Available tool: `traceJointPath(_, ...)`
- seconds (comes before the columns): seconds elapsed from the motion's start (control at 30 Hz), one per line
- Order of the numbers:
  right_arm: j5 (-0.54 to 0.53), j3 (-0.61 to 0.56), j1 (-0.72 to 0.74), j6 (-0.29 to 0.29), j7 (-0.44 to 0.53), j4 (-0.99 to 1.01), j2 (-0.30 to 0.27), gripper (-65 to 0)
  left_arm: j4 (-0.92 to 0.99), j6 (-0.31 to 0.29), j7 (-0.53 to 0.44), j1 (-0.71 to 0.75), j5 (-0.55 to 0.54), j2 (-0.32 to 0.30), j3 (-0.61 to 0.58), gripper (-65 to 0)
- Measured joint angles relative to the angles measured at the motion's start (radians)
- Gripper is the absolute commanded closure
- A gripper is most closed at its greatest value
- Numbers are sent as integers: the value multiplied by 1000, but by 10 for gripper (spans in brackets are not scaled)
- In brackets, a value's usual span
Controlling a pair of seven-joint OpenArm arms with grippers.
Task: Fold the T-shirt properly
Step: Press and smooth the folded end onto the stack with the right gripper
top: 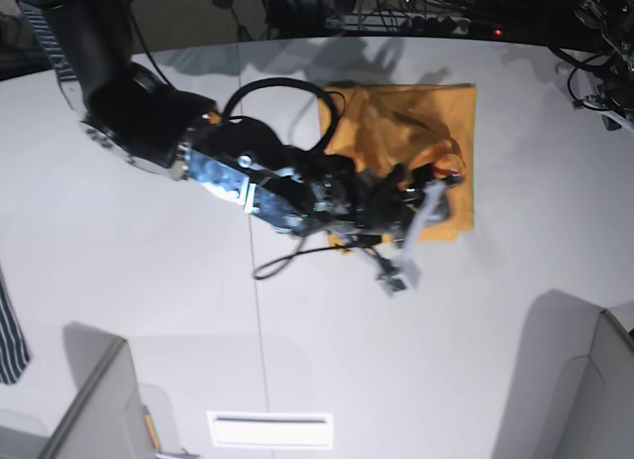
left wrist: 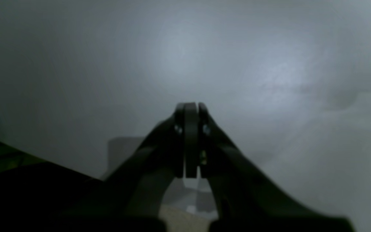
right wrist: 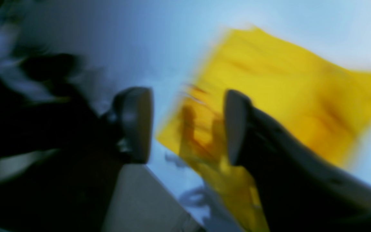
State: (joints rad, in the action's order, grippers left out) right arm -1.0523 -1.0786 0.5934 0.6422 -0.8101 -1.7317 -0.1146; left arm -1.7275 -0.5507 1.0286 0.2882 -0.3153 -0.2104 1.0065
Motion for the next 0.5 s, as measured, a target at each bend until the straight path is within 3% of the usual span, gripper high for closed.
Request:
traceJointPath(0.03, -4, 4, -9, -2, -13, 2, -25, -48, 0, 0, 0, 0, 0, -1, 0, 0)
traceJointPath(0.07, 12, 3, -17, -8, -23, 3, -47, 0, 0, 0, 0, 0, 0, 0, 0, 0)
traceJointPath(0.17, 113, 8, -73, -7, -12, 4, -69, 0, 0, 0, 1, 1, 0, 5, 0, 0)
traceJointPath(0.37, 188, 3, -190, -19, -27, 82, -68, 0, 0, 0, 0, 0, 1, 5, 0, 0)
traceJointPath(0.5, 252, 3, -226, -158, -20, 95, -25, 0, 0, 0, 0, 1, 0, 3, 0, 0)
